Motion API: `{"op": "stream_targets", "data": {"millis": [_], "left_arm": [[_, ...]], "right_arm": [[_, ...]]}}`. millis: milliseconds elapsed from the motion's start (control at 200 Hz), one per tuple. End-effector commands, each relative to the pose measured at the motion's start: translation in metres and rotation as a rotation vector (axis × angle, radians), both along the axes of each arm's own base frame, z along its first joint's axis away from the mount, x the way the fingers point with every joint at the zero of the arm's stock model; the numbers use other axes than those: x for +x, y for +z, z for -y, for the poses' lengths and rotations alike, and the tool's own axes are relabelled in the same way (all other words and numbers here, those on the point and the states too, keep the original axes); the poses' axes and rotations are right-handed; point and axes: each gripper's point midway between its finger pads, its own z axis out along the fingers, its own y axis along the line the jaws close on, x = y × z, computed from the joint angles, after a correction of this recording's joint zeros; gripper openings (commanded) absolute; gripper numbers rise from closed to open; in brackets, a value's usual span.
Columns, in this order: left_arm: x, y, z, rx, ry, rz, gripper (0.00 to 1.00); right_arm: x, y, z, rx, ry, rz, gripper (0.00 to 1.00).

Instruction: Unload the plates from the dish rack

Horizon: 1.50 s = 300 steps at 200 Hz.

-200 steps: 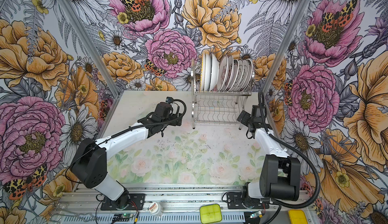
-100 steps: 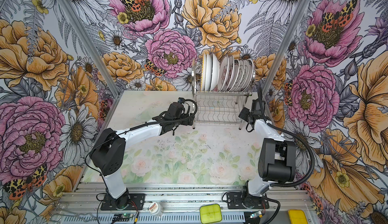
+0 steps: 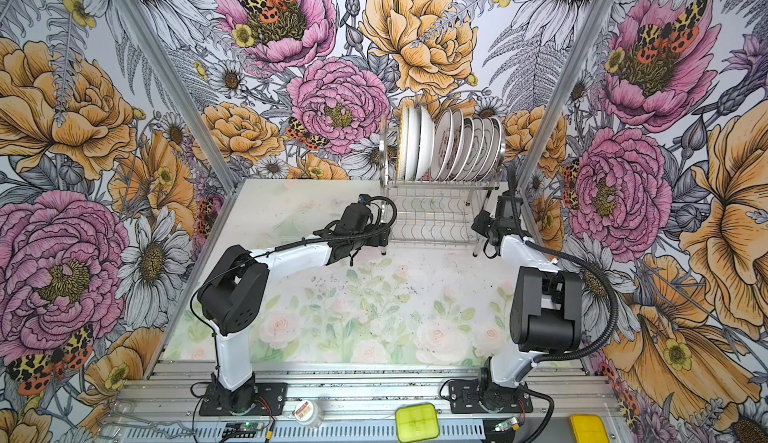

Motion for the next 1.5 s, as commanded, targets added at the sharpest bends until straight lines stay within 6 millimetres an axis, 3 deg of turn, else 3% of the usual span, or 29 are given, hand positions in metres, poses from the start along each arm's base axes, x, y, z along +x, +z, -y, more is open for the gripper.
{"op": "stream_targets", "data": {"millis": [0,430,756,1011,1126,1211,1496], "left_arm": [[0.007,0.014,0.011,-0.052,-0.009,0.03,0.91],[0.001,-0.003,-0.007,-0.036,0.046,-0.005,0.62],[0.002,-0.006,-0.026,-0.037,0.077,-0.001,0.5],[0.008,-0.011,-0.041,-0.05,0.093,-0.006,0.47],[0.01,-0.004,-0.038,-0.075,0.082,0.022,0.61],[0.012,0.008,-0.03,-0.108,0.052,0.062,0.64],[0.048,0.027,-0.028,-0.122,0.081,0.14,0.64]], "right_arm": [[0.002,-0.011,-0.003,0.002,-0.008,-0.005,0.34],[0.009,-0.017,-0.042,0.026,0.066,0.014,0.22],[0.015,-0.013,-0.077,0.031,0.184,0.037,0.19],[0.012,-0.014,-0.085,0.03,0.227,0.036,0.16],[0.009,-0.015,-0.086,0.028,0.241,0.034,0.16],[0.007,-0.015,-0.086,0.023,0.241,0.034,0.16],[0.004,-0.016,-0.088,0.038,0.248,0.034,0.15]]}}
